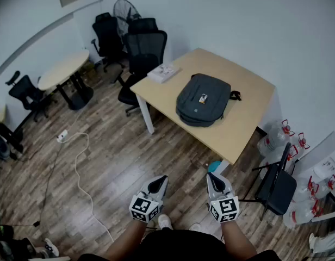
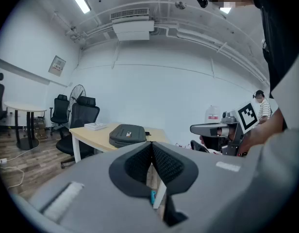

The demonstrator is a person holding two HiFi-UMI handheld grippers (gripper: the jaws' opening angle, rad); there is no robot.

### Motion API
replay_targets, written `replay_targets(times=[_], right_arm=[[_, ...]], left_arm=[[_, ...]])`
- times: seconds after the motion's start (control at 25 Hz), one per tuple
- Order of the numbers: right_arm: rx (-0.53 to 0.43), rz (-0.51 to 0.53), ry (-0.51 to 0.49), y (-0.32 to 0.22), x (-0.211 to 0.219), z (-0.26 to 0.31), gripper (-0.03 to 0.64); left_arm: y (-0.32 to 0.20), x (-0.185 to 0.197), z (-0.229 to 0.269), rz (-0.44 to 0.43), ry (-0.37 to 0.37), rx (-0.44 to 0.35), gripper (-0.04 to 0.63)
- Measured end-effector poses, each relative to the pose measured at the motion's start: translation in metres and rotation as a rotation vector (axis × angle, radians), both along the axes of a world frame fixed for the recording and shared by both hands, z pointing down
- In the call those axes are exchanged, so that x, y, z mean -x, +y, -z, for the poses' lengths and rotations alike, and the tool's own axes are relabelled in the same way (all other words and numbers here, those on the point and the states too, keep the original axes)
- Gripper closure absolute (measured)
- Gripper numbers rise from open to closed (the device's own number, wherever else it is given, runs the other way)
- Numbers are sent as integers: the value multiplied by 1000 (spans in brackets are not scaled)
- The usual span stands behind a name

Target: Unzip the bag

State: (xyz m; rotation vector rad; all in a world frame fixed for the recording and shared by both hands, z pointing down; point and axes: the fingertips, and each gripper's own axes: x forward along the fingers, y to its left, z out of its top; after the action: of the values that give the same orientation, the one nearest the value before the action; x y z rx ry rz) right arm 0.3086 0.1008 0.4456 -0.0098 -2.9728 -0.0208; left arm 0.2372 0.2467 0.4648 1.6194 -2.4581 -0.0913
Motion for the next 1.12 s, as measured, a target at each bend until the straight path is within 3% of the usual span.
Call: replay_targets(times=[0.4,0.68,1.12], right_arm=[[-5,-13,-16,1,13,2,615],[-53,-39,-87,11,37,21,614],[-61,-83,-66,31,75,13,614]], left_arm=[[9,19,1,25,-11,-7,578],[20,50,16,20,-64,-30,578],[43,97,12,-12,-81,-42,578]])
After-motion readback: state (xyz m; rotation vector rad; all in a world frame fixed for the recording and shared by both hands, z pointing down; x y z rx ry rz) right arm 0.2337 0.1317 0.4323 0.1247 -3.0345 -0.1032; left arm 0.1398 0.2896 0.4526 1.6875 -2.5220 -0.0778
